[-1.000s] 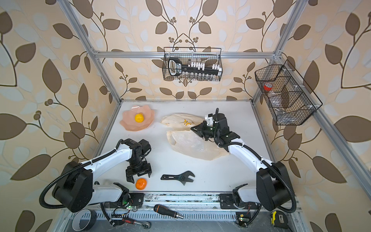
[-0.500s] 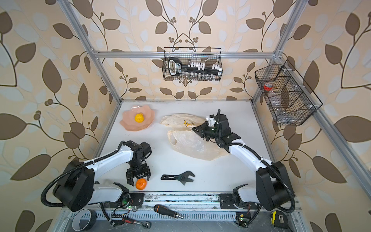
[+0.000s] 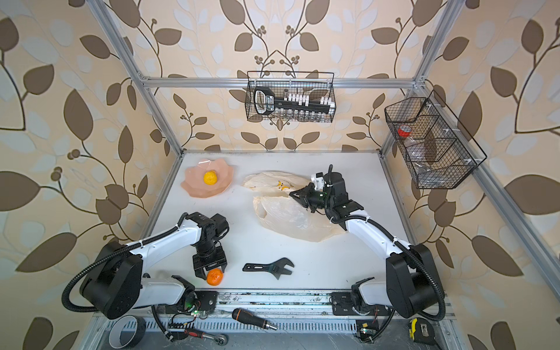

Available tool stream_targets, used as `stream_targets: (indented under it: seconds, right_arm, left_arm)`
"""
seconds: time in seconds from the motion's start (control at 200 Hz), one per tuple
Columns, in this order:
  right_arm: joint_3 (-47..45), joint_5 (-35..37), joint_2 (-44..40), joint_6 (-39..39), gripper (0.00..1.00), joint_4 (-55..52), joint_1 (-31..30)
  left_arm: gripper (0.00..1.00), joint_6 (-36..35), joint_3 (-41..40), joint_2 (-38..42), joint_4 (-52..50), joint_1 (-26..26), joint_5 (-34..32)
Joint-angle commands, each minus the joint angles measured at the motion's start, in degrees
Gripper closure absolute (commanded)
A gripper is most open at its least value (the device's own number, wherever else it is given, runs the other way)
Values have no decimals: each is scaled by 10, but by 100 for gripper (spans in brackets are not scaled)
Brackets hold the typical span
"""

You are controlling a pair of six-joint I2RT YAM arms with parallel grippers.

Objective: Place the fruits into the plastic bag
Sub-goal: Pick up the fruit from the bottom-left of the table.

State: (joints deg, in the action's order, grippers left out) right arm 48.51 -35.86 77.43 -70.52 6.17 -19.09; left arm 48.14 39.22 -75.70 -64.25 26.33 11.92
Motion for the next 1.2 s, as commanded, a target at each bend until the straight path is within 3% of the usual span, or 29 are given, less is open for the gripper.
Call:
stream_targets:
  seconds: [0.0,0.375,0.76,0.905,1.195]
  right_arm:
    - [-7,-7,-5,-10,100,11,1]
    - [-10,-8,-9,-10,100,12,1]
    - [-9,-11,-8,-10,100,12,4]
    - [-10,-11,-13,-4,100,4,7]
    - [-11,-7,-16,-3,100,-2,8]
  left_arm:
    - [34,4,-4,2,-15,7,9]
    - [31,5,-7,-19,-18,43,8]
    - [53,-3,14,2,-5,48,8]
    - [60,-10,58,30,16,49,20]
    - [62,-60,188,31,12,43,19]
